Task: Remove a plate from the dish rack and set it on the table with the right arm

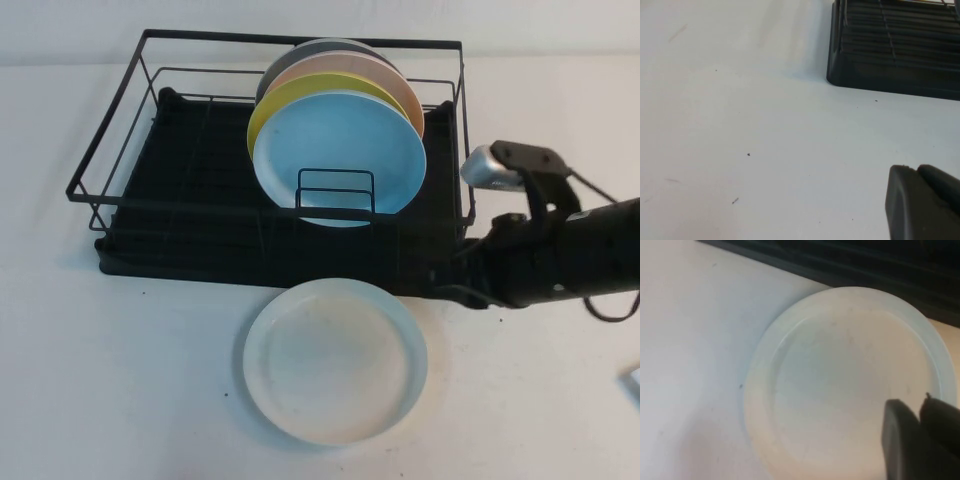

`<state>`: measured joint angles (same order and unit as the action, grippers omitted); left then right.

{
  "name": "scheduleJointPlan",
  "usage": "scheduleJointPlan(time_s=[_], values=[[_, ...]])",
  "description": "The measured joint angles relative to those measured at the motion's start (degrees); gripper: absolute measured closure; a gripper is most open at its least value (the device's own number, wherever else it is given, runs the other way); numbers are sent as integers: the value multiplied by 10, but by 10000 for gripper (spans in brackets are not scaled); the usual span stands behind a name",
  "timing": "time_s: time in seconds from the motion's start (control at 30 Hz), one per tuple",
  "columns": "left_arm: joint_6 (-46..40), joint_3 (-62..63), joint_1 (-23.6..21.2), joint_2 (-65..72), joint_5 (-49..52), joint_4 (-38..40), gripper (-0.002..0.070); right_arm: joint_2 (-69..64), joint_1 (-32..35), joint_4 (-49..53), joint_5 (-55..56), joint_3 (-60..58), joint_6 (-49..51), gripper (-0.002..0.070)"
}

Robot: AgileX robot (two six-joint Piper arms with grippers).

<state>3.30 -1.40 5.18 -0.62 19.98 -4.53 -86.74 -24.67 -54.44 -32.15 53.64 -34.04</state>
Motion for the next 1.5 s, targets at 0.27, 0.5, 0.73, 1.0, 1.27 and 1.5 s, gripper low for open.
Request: scheduleJointPlan(time_s=[0.27,0.5,0.73,1.0,1.27,1.5], values=[[0,0,0,0,0,0,679,178,0,112,-39,-38,70,687],[0,0,0,0,0,0,679,291,0,187,-97,-74,74,694],[0,0,0,0,0,0,679,304,0,211,-18,-136,75,694],[0,0,0,0,0,0,679,395,103,211,90,-277,42,694],[0,0,0,0,0,0,679,620,235,229,175,-405,35,694],[0,0,0,0,0,0,679,791,241,242,223,-493,34,694]])
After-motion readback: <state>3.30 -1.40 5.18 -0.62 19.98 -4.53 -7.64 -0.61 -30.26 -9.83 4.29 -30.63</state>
